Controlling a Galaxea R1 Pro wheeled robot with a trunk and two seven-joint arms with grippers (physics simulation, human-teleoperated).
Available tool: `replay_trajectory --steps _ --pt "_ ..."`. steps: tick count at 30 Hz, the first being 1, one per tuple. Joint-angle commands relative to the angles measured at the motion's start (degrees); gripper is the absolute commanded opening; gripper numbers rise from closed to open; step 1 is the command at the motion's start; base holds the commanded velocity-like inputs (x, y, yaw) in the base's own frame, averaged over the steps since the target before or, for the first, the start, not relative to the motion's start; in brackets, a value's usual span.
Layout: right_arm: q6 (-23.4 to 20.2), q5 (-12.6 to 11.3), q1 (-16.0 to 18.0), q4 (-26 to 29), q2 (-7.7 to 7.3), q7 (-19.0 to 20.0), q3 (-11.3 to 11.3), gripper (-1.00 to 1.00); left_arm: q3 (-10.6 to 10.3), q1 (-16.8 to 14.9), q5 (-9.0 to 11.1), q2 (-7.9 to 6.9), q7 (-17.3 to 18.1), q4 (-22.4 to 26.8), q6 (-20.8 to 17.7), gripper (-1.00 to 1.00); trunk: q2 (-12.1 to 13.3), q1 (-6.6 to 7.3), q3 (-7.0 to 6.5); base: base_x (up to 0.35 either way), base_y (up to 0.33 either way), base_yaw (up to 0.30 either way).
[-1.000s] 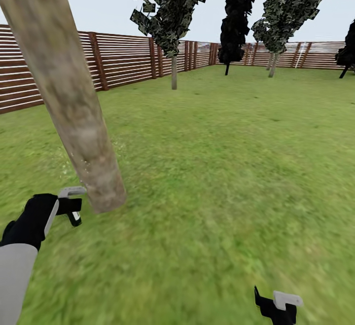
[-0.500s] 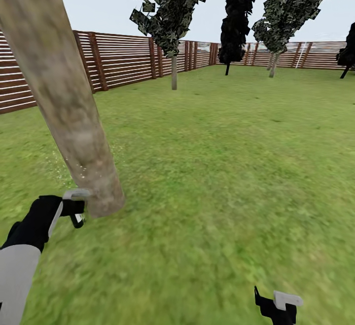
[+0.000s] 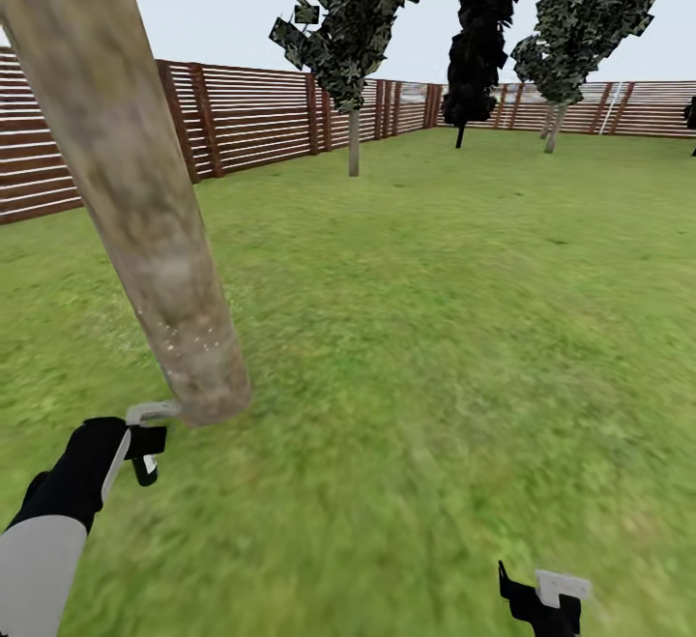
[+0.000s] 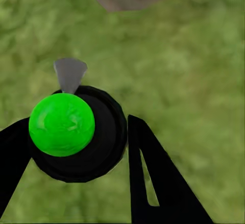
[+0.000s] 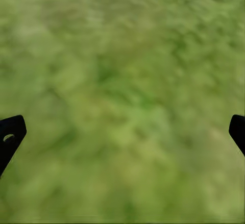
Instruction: In the garden, pick up the pesticide atomizer on the floor and spray pesticide onto both trees until each tree trunk is fully covered.
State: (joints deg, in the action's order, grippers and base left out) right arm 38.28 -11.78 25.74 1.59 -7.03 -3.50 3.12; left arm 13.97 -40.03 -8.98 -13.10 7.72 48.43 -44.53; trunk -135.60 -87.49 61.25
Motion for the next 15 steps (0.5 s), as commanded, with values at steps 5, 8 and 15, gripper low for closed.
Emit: replay_trajectory --steps 5,8,15 --pt "0.1 -0.2 0.0 -0.1 -0.16 -0.2 0.4 1.00 0.2 0.5 0.7 0.98 -4.0 0.2 3.0 -1.00 0.0 -0.01 0.05 0.242 -0.161 0.018" --pt "0.0 -0.2 0.0 -0.1 -0.11 -0.2 0.3 1.00 0.3 0.5 0.8 1.08 -4.1 0.1 4.7 -1.00 0.0 -0.01 0.05 0.228 -0.178 0.000" --pt "0.1 -0.2 0.0 -0.1 0.00 -0.2 0.4 1.00 0.3 0.5 0.8 2.00 -4.1 0.1 4.9 -1.00 0.0 -0.01 0.05 0.032 -0.264 0.152"
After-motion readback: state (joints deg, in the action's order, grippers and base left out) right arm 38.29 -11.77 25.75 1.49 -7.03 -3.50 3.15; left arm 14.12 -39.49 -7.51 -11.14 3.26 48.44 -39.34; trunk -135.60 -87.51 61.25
